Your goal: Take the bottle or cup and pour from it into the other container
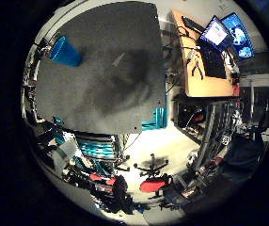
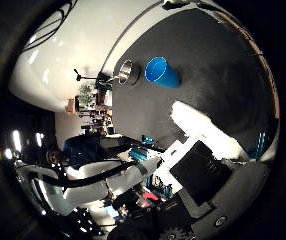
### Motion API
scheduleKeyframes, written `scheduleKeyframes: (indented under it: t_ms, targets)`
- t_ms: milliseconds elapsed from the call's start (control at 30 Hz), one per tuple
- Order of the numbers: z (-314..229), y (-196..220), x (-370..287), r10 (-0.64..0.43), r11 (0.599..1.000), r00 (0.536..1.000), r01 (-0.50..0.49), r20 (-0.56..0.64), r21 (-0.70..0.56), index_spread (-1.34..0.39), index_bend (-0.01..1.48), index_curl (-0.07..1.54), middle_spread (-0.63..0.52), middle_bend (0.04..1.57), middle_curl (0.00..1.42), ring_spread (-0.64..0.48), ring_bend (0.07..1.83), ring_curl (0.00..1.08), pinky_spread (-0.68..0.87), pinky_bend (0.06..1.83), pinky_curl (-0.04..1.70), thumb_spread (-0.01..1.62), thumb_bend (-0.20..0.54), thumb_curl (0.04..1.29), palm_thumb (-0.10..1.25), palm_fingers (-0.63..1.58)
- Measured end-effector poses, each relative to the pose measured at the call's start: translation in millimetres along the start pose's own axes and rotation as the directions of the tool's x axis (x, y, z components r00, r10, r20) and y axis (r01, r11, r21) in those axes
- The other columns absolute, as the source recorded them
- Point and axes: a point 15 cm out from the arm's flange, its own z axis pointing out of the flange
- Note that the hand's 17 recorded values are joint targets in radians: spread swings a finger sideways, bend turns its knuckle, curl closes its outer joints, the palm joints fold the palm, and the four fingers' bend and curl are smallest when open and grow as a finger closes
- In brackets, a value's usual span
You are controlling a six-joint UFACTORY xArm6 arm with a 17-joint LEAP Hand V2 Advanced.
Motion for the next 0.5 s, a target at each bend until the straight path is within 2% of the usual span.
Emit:
scheduleKeyframes:
  t_ms: [200, 500]
  targets:
    - [7.5, -8.1, -1.1, 0.006, 0.999, 0.999, -0.007, 0.044, 0.034, -0.31, 0.12, 0.27, -0.02, 0.25, 0.36, 0.11, 0.36, 0.23, 0.41, 0.30, 0.31, 1.03, -0.031, 0.43, 0.74, 0.26]
    - [30.1, -32.8, 9.1, 0.055, 0.966, 0.959, -0.122, 0.279, 0.229, -0.22, 0.14, 0.24, 0.09, 0.22, 0.35, 0.16, 0.36, 0.24, 0.40, 0.42, 0.33, 1.00, -0.039, 0.35, 0.60, 0.13]
